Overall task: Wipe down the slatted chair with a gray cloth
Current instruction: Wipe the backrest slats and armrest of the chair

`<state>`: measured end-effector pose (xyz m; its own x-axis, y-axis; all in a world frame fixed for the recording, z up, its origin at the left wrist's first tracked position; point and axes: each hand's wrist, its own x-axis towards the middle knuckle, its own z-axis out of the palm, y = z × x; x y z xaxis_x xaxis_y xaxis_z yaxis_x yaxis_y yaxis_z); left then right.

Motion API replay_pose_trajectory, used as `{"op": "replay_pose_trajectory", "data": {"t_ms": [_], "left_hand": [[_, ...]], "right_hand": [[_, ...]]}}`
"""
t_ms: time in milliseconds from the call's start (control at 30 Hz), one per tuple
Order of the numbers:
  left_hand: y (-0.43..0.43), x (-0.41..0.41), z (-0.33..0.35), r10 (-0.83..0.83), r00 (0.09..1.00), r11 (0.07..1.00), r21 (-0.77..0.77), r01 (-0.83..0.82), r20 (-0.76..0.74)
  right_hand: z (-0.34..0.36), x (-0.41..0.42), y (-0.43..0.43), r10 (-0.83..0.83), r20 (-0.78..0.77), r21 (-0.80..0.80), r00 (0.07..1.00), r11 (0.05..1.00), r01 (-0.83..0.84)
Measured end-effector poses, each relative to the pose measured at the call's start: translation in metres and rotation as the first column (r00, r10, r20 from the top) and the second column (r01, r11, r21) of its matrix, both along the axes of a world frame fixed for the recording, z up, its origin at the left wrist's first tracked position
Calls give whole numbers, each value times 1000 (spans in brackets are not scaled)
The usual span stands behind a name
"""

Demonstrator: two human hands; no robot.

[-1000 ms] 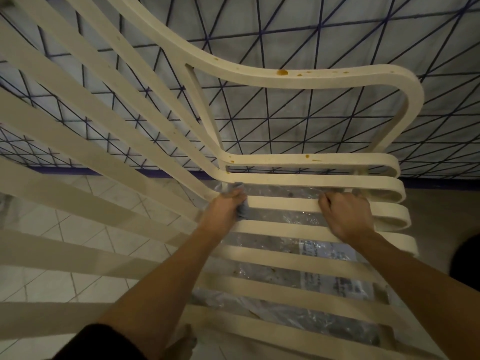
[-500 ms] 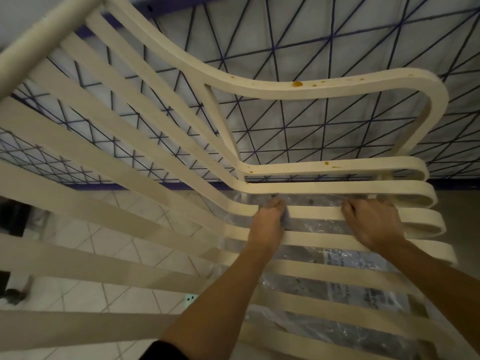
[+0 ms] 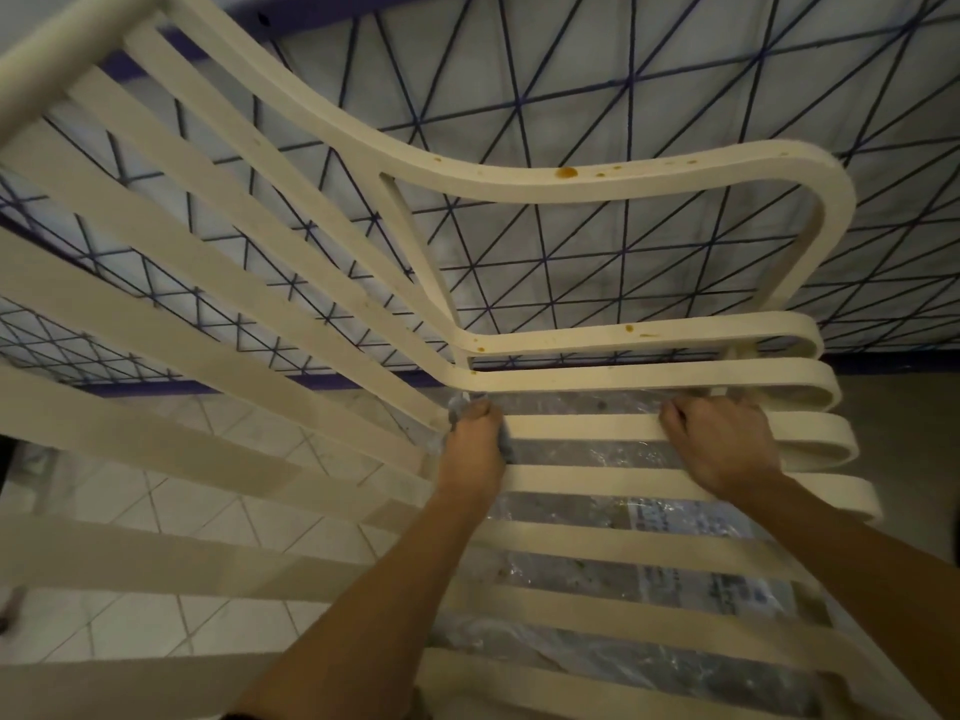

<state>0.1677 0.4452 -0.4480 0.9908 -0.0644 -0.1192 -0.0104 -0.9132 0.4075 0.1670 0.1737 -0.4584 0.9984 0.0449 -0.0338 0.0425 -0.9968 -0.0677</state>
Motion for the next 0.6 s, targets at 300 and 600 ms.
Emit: {"op": "replay_pose_trajectory", "data": {"t_ms": [300,600], "left_hand": [[-101,-13,20,52,969,813,-553,-182,-242],[-56,-11,62,-178,934,966,-235,106,-309]], "right_hand": [[1,-4,-2,-10,23,326,1000,945,2],[-7,-20,64,430,35,336,902,845,-416]]}}
